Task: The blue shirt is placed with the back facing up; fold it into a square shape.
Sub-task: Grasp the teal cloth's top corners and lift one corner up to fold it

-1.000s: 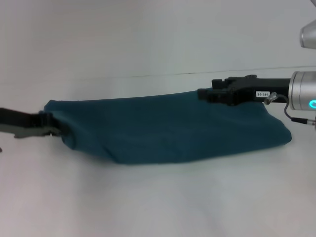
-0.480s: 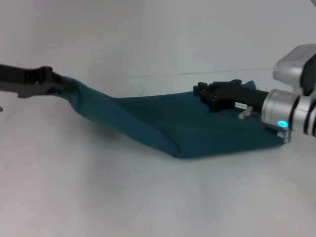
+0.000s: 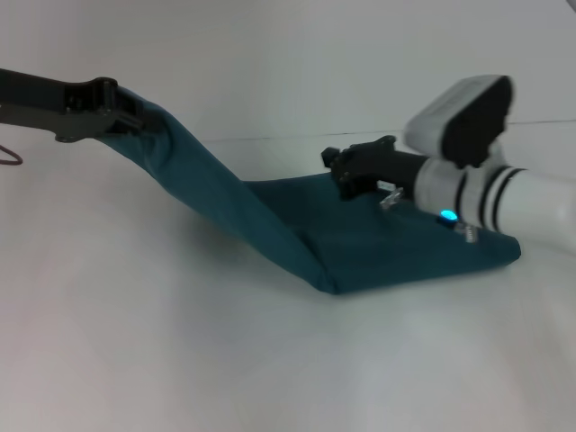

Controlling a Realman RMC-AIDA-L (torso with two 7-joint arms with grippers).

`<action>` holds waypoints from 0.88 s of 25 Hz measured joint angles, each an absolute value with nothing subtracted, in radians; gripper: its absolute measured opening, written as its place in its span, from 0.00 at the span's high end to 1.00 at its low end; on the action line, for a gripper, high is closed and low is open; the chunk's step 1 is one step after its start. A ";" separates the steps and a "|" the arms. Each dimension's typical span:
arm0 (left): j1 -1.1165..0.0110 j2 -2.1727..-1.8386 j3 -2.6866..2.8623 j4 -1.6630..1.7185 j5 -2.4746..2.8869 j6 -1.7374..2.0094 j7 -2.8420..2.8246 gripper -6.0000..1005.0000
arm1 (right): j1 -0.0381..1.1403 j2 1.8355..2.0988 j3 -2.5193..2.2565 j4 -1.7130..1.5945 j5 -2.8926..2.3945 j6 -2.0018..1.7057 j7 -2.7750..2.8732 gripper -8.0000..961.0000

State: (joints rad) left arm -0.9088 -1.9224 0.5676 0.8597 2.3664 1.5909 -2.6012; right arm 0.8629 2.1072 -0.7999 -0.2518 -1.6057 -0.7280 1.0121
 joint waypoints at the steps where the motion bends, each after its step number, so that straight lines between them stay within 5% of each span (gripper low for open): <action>1: -0.911 -1.921 0.567 0.860 2.361 1.600 -2.601 0.88 | 0.883 2.108 -0.809 -0.234 -1.606 -0.705 1.002 0.99; 22: -0.885 -1.905 0.540 0.952 2.337 1.715 -2.594 0.86 | 1.043 2.123 -1.073 -0.009 -1.611 -0.848 1.009 0.99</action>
